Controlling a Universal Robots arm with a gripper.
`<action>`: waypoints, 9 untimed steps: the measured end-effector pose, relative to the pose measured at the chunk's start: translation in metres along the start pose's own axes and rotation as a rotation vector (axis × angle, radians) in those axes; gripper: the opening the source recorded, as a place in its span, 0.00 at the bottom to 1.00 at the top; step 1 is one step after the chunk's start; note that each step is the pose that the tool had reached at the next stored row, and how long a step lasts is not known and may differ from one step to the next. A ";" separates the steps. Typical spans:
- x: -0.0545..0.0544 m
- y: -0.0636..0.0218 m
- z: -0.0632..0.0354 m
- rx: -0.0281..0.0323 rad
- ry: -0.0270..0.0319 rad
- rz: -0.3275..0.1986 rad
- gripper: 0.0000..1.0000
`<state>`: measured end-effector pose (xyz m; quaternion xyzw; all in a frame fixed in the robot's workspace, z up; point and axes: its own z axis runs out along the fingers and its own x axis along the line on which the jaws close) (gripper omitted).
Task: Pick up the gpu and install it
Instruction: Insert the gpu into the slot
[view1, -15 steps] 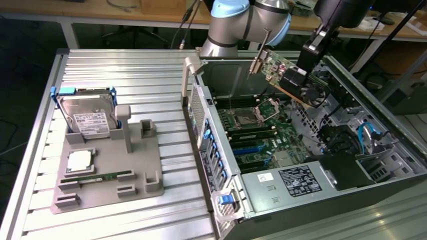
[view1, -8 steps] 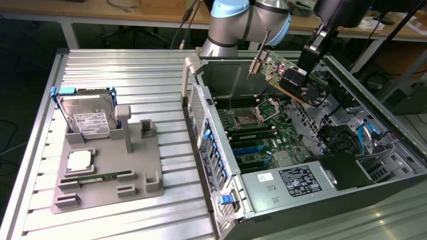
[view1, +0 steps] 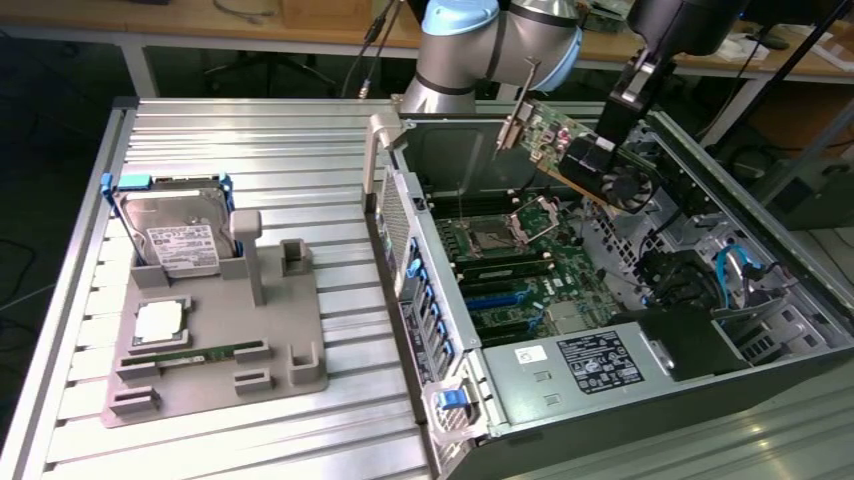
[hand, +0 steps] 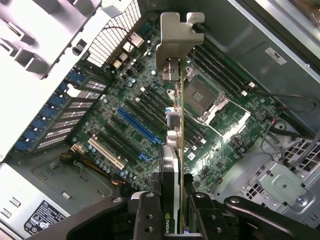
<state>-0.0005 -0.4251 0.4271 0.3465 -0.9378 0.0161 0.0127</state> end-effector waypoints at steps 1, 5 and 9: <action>0.000 0.0000 0.0000 0.0001 -0.0001 -0.003 0.27; 0.000 0.0001 0.0000 0.0006 -0.0003 -0.017 0.27; 0.000 0.0001 0.0000 0.0012 -0.0007 -0.033 0.27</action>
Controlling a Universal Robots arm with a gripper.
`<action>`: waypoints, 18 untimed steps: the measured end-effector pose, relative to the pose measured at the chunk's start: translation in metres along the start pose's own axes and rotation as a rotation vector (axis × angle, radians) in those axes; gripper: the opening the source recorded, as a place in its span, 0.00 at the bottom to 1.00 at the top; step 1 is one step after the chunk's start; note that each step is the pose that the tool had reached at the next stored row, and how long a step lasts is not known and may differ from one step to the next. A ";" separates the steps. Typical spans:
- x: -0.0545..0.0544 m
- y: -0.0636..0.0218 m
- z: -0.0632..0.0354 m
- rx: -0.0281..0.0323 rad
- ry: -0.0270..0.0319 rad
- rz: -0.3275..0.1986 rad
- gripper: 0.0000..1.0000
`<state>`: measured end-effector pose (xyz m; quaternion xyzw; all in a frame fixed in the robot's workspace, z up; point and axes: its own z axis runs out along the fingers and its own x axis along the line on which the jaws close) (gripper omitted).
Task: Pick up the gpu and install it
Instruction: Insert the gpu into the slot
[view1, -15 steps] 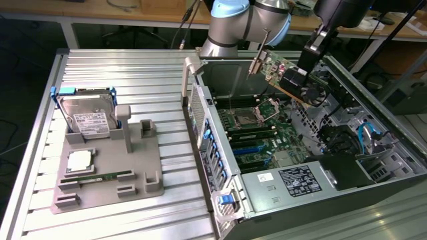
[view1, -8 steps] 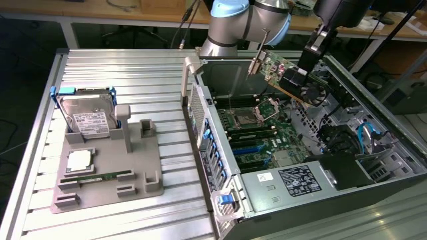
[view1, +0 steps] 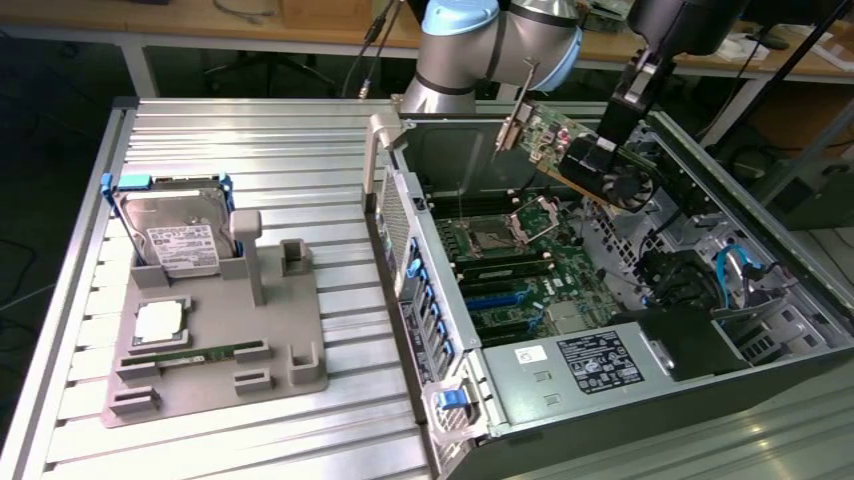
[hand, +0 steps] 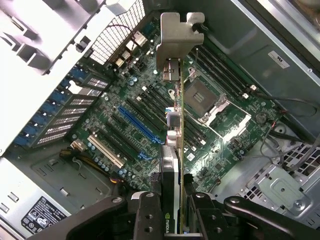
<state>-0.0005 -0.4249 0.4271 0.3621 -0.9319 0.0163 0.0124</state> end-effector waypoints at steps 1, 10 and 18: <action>0.000 0.0000 0.0000 0.0002 -0.0001 -0.004 0.27; 0.000 0.0002 0.0000 0.0015 -0.0008 -0.041 0.27; 0.000 0.0005 -0.0001 0.0032 -0.0036 -0.111 0.27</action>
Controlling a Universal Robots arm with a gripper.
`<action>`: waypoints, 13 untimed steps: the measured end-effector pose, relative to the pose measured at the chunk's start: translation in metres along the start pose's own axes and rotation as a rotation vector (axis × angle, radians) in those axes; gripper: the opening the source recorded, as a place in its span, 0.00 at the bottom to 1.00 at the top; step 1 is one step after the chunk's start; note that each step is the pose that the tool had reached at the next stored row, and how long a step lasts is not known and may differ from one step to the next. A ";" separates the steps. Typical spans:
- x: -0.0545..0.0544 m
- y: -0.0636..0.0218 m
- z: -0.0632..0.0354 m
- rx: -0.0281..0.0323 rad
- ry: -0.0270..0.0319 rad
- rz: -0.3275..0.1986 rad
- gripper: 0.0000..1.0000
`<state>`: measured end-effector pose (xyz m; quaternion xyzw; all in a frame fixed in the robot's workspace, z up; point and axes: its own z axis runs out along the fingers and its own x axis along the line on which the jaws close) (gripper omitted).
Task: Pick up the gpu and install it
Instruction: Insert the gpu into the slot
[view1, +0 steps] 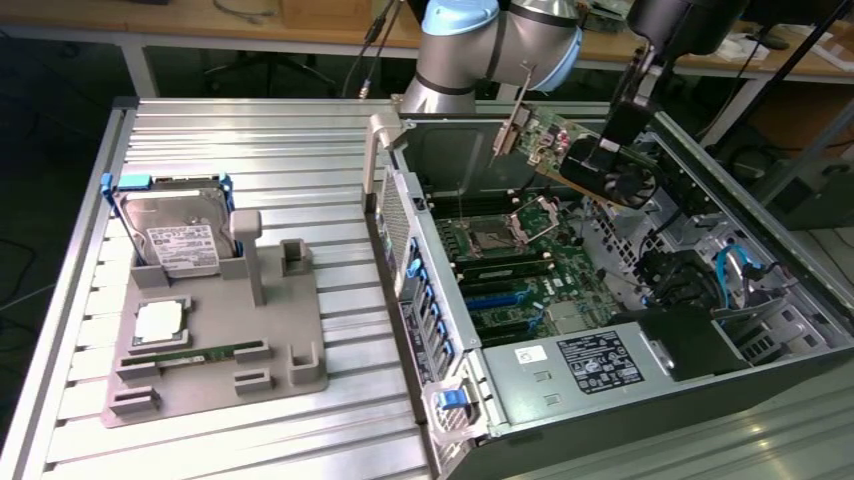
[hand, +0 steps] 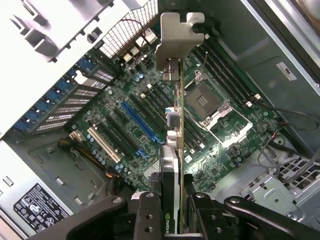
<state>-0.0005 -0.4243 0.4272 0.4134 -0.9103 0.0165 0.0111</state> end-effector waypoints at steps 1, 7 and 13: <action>0.000 0.0000 0.0000 -0.0001 -0.0020 -0.008 0.27; 0.000 0.0000 0.0000 0.0008 -0.0029 -0.017 0.27; 0.000 0.0000 0.0001 0.0021 -0.0037 -0.057 0.27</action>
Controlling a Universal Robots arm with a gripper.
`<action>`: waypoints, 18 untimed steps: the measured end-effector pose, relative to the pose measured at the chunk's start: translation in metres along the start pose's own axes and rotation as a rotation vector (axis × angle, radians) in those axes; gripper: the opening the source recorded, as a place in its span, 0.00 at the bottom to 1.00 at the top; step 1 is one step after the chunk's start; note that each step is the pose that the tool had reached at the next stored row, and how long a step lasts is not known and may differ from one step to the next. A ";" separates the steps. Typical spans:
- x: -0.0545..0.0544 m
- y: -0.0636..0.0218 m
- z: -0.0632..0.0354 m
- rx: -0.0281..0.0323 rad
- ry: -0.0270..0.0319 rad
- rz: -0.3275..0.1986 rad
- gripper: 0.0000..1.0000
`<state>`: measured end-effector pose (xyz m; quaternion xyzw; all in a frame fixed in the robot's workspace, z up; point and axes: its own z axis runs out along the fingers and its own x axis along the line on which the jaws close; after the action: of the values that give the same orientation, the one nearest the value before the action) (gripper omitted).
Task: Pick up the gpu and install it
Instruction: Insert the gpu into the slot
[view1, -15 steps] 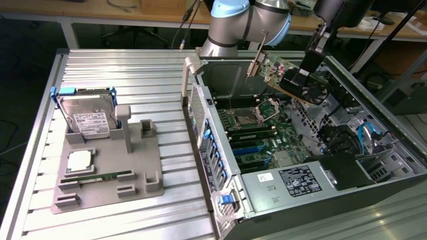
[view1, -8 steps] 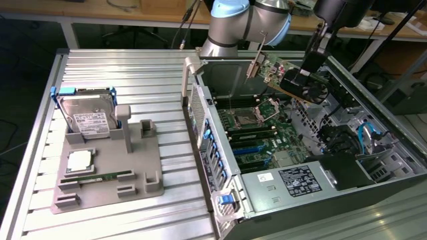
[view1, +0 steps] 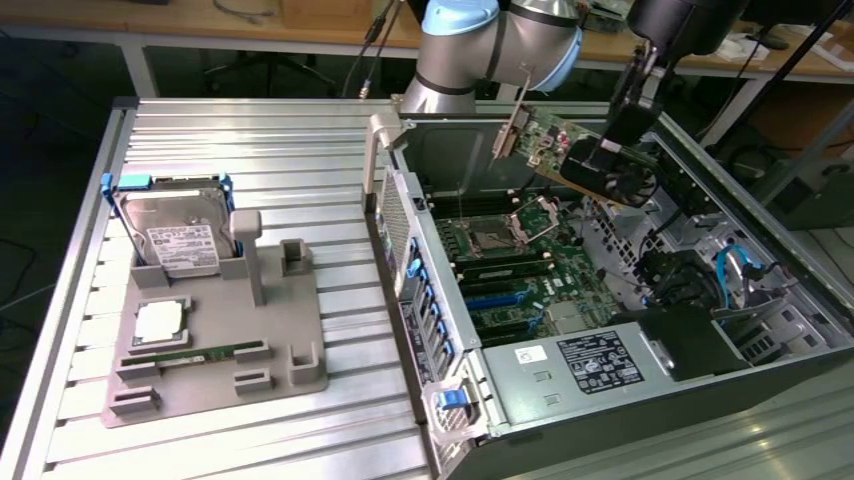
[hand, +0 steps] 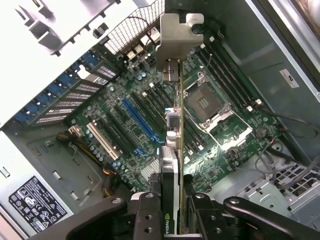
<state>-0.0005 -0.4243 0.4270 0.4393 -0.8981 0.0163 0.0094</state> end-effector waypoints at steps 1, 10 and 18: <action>0.000 0.0000 0.0000 0.0003 -0.0002 -0.009 0.27; 0.000 0.0000 0.0006 0.0044 -0.0004 -0.098 0.27; 0.000 0.0000 0.0008 0.0093 0.0023 -0.162 0.27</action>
<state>-0.0005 -0.4243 0.4262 0.5104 -0.8596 0.0202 0.0097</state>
